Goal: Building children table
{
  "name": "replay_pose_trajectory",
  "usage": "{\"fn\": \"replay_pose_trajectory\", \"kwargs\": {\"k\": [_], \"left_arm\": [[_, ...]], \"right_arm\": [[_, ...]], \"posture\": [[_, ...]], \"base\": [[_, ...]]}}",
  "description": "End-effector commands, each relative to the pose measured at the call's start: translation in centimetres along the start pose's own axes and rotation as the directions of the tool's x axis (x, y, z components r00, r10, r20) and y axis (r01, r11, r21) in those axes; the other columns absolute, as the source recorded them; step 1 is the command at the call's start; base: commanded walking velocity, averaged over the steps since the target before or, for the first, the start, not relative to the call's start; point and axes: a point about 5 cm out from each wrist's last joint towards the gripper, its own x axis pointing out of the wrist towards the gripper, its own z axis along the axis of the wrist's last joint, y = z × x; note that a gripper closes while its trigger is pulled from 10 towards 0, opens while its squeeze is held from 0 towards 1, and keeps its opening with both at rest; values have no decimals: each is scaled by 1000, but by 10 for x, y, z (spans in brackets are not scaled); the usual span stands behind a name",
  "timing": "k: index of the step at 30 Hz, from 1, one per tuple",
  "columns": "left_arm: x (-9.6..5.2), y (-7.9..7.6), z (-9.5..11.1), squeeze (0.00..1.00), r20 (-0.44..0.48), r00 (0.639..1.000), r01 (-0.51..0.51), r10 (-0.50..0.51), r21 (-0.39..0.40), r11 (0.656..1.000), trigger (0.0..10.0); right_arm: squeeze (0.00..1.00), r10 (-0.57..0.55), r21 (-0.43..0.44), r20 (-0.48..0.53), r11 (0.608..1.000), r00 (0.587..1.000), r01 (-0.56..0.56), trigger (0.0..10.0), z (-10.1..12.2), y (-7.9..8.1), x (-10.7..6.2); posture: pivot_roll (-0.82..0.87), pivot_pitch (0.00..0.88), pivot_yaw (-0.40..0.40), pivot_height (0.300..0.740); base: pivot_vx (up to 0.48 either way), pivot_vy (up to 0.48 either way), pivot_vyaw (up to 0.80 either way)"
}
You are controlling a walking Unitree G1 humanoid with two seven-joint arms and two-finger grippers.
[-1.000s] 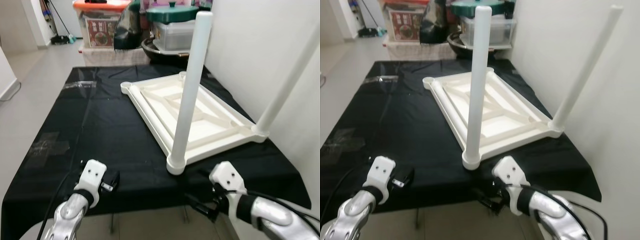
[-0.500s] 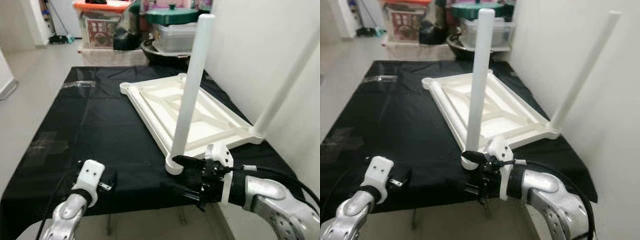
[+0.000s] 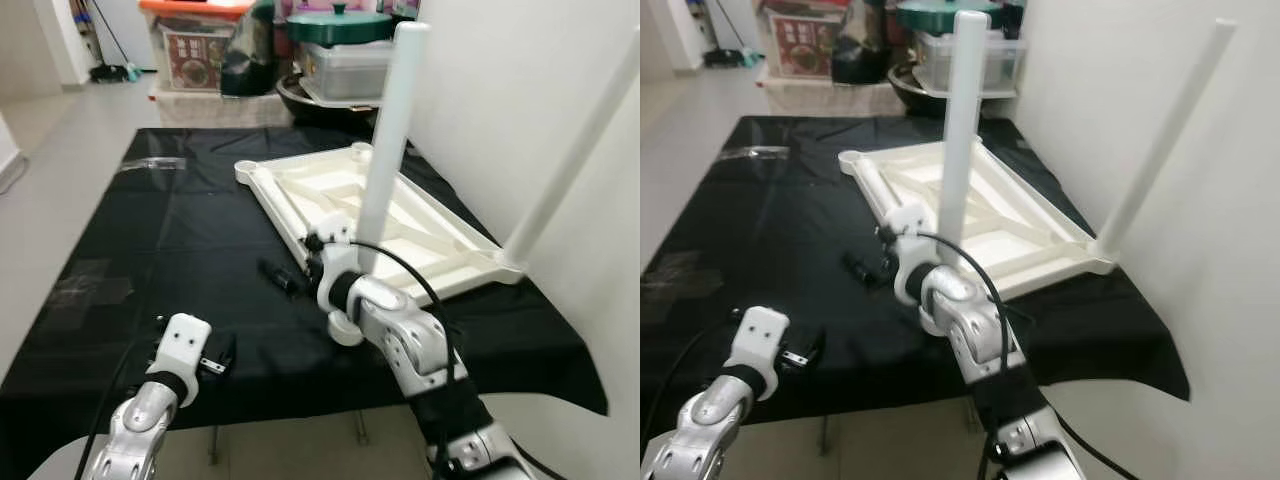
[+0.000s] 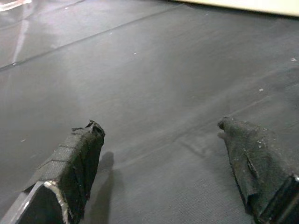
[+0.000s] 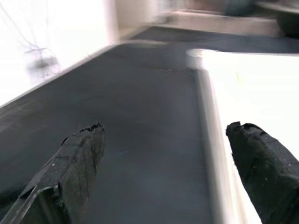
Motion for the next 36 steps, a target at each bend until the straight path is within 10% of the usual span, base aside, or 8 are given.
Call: {"fn": "replay_pose_trajectory", "kwargs": {"k": [1, 9, 15, 19, 25, 29, 33, 36], "left_arm": [[0, -3, -7, 0, -39, 999, 4, -4, -6, 1000, 10000], [-2, -4, -9, 0, -44, 999, 9, -9, -8, 1000, 10000], [-1, -7, -11, 0, -48, 999, 19, -20, -10, 1000, 10000], [2, -9, -9, 0, -46, 998, 34, -34, -7, 999, 10000], [3, -4, -8, 0, -46, 999, 22, -22, 2, 1000, 10000], [-2, 1, -10, 0, -51, 999, 0, 1, 5, 1000, 10000], [-3, 7, -3, 0, -21, 999, -36, 37, 5, 999, 10000], [-1, 19, 10, 0, 33, 997, -75, 75, -2, 997, 10000]], "right_arm": [[0, -311, 60, -65, 947, 948, 315, 10000, -13, -45, -5], [0, -657, 98, -10, 749, 754, 655, 10000, -7, -99, -38], [0, -665, 54, 33, 747, 746, 663, 10000, -11, -140, -60], [0, -559, -29, 94, 825, 824, 564, 10000, -4, -150, -57], [0, -548, -117, 104, 822, 830, 557, 10000, -4, -156, -55], [0, -476, -169, 79, 860, 876, 482, 10000, -18, -146, -48], [0, -73, -161, 62, 983, 995, 83, 10000, -28, -79, -29], [0, 256, -179, 46, 953, 966, -244, 10000, -32, -30, -24]], "posture": [[117, 0, -99, 740], [102, 0, -89, 740], [80, 0, -75, 740], [67, 0, -61, 740], [97, 0, -80, 740], [113, 0, -82, 740], [131, 0, -81, 740], [147, 0, -84, 740]], "base": [[0, 0, 0], [0, 0, 0], [0, 0, 0], [0, 0, 0], [0, 0, 0], [0, 0, 0], [0, 0, 0], [0, 0, 0]]}}
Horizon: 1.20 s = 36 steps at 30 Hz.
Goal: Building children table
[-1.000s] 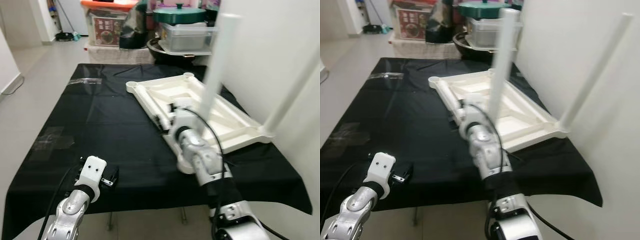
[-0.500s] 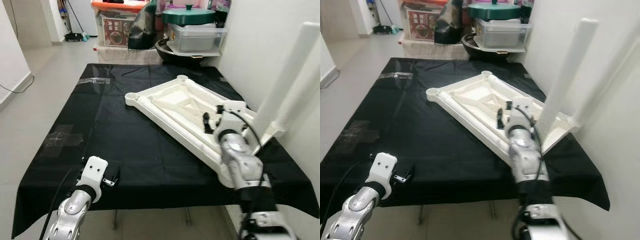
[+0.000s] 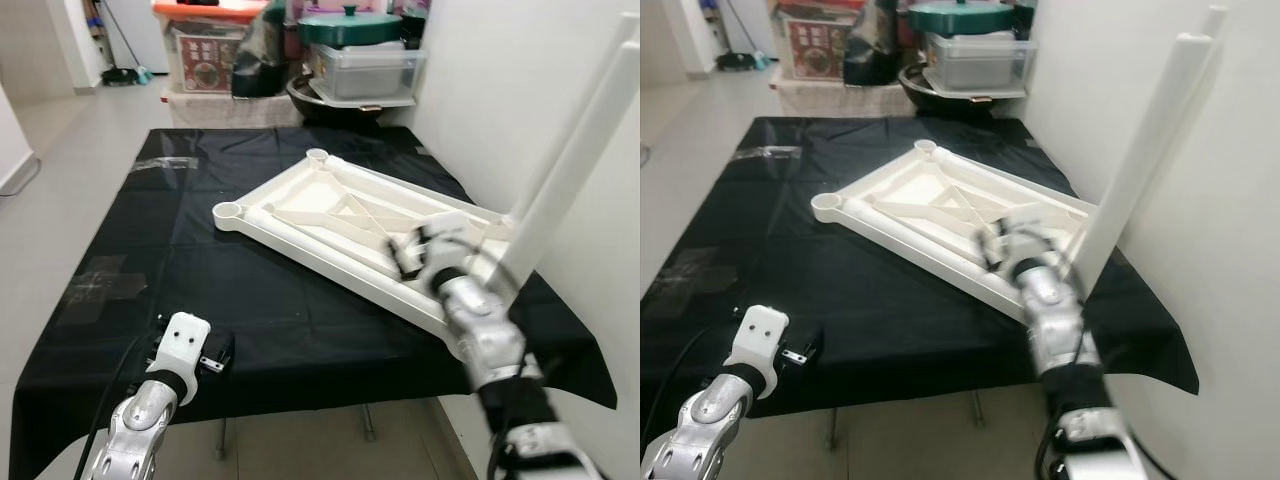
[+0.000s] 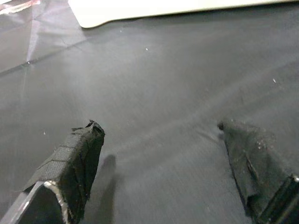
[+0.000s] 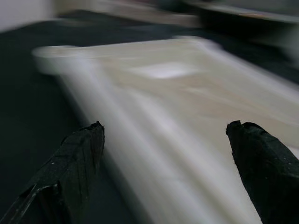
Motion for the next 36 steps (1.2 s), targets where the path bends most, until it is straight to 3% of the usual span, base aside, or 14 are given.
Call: {"fn": "replay_pose_trajectory", "kwargs": {"k": [1, 3, 8, 12, 16, 21, 25, 28, 34, 36], "left_arm": [[0, 9, 5, 0, 10, 1000, -26, 26, 4, 1000, 10000], [-1, 19, 5, 0, 14, 999, -47, 47, 9, 999, 10000], [-4, 24, 2, 0, 2, 998, -59, 59, 18, 998, 10000], [-11, 21, -4, 0, -12, 998, -68, 68, 10, 998, 10000], [-11, 19, -5, 0, -14, 998, -67, 67, 10, 998, 10000], [-8, 17, -2, 0, -11, 998, -62, 62, 1, 998, 10000], [-7, 16, -1, 0, -7, 998, -64, 64, -1, 998, 10000], [-7, 15, -2, 0, -7, 998, -63, 63, -2, 998, 10000], [-6, 14, -2, 0, -6, 998, -60, 60, -4, 998, 10000], [-5, 14, -1, 0, -4, 998, -60, 60, -6, 998, 10000]], "right_arm": [[0, 126, -19, 42, 992, 991, -125, 10000, 8, 17, 3], [0, 224, -37, 25, 974, 974, -223, 10000, 3, 31, 12], [0, 223, -41, 3, 974, 975, -223, 10000, -2, 31, 20], [0, 169, -150, -58, 973, 984, -176, 10000, -11, 13, 31], [0, 161, -157, -69, 973, 985, -170, 10000, -12, 9, 31], [0, 128, -166, -160, 974, 979, -155, 10000, -12, -18, 32], [0, 193, -147, -233, 962, 953, -231, 10000, -22, -18, 30], [0, 182, -160, -313, 957, 932, -241, 10000, -36, -19, 26], [0, 218, -153, -374, 944, 901, -292, 10000, -47, -18, 21], [0, 182, -160, -412, 950, 893, -268, 10000, -53, -22, 19]], "posture": [[147, 0, -84, 740], [163, 0, -90, 740], [176, 0, -99, 740], [190, 0, -109, 740], [190, 0, -109, 740], [193, 0, -119, 740], [193, 0, -123, 740], [192, 0, -124, 740], [194, 0, -127, 740], [192, 0, -130, 740]], "base": [[0, 0, 0], [0, 0, 0], [0, 0, 0], [0, 0, 0], [0, 0, 0], [0, 0, 0], [0, 0, 0], [0, 0, 0], [0, 0, 0], [0, 0, 0]]}}
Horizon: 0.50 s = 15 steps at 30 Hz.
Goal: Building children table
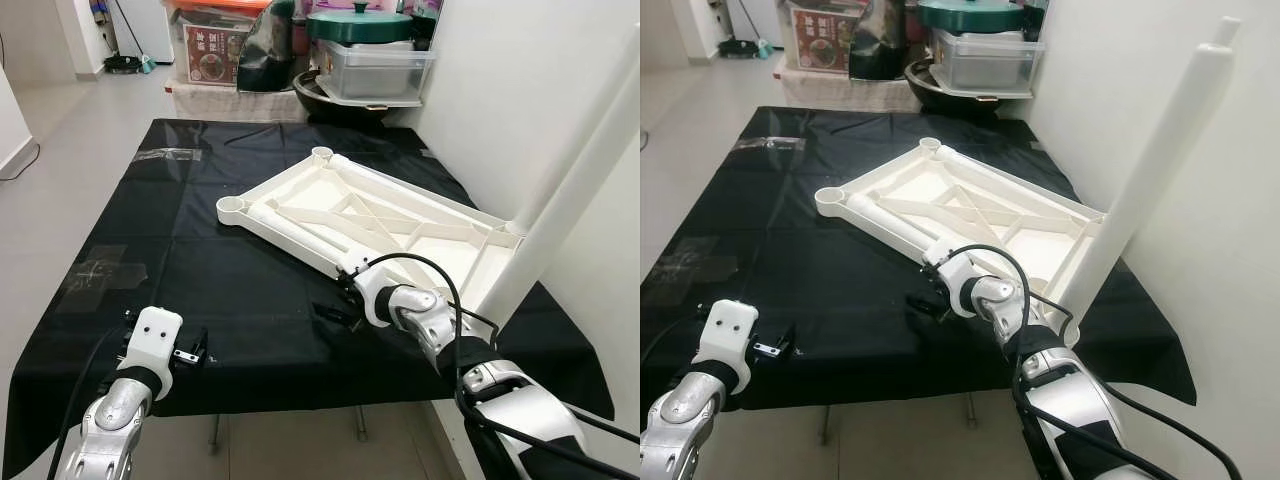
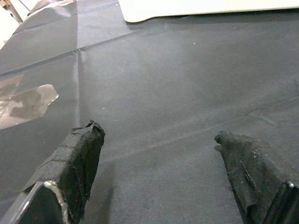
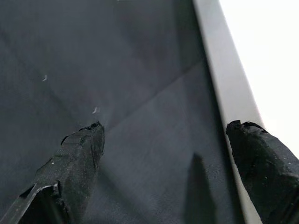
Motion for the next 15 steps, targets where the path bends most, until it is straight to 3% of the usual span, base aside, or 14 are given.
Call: {"fn": "replay_pose_trajectory", "kwargs": {"k": [1, 6, 9, 12, 15], "left_arm": [[2, -4, 0, 0, -6, 1000, 6, -6, -11, 1000, 10000], [2, -5, -1, 0, -6, 1000, 7, -7, -11, 1000, 10000], [1, -5, -2, 0, -7, 1000, 6, -6, -15, 1000, 10000], [0, -6, -3, 0, -10, 1000, 8, -8, -18, 1000, 10000], [0, -7, -3, 0, -11, 1000, 9, -10, -19, 1000, 10000]], "right_arm": [[0, -30, 1, -61, 1000, 998, 30, 10000, -10, -5, -3], [0, -66, 20, -56, 998, 996, 67, 10000, -8, -9, -4], [0, -130, 92, 98, 988, 987, 121, 10000, 18, -21, -6], [0, -161, 166, 184, 977, 970, 131, 10000, 34, -27, -8], [0, -171, 178, 201, 975, 965, 136, 10000, 37, -28, -8]], "posture": [[192, 0, -131, 740], [193, 0, -133, 740], [189, 0, -133, 740], [186, 0, -133, 740], [186, 0, -133, 740]], "base": [[0, 0, 0], [0, 0, 0], [0, 0, 0], [0, 0, 0], [0, 0, 0]]}}
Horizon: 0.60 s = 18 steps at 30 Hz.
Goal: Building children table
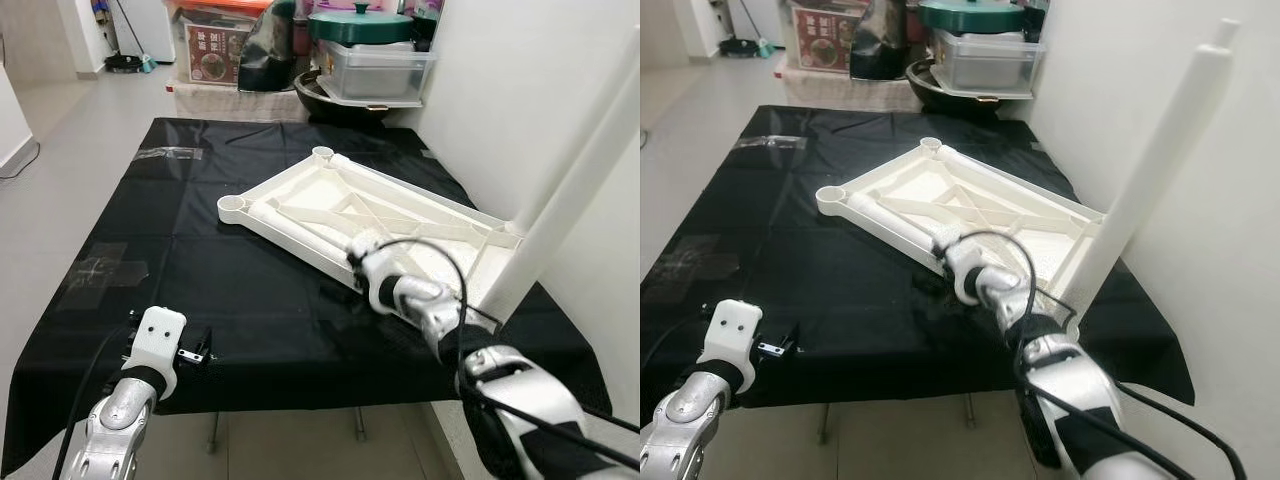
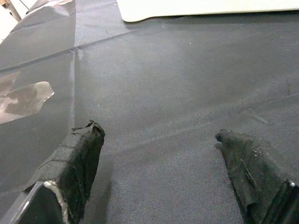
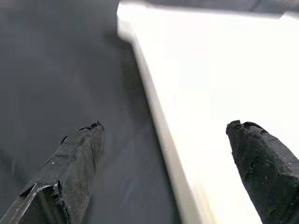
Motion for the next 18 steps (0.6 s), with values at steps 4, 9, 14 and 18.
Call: {"fn": "replay_pose_trajectory", "kwargs": {"k": [4, 9, 14, 18], "left_arm": [[1, -7, -1, 0, -5, 1000, 16, -16, -14, 1000, 10000], [1, -6, -2, 0, -7, 1000, 16, -16, -14, 1000, 10000], [1, -7, -2, 0, -7, 1000, 20, -20, -16, 1000, 10000], [2, -9, -1, 0, -5, 1000, 26, -26, -16, 1000, 10000]], "right_arm": [[0, -81, -30, -103, 997, 991, 78, 10000, -19, -1, -2], [0, -180, -42, -229, 984, 957, 175, 10000, -37, -13, -11], [0, -140, -41, -268, 990, 953, 134, 10000, -42, -13, -14], [0, -12, -33, -306, 999, 952, 2, 10000, -50, -3, -13]], "posture": [[193, 0, -137, 740], [194, 0, -140, 740], [192, 0, -138, 740], [192, 0, -139, 740]], "base": [[0, 0, 0], [0, 0, 0], [0, 0, 0], [0, 0, 0]]}}
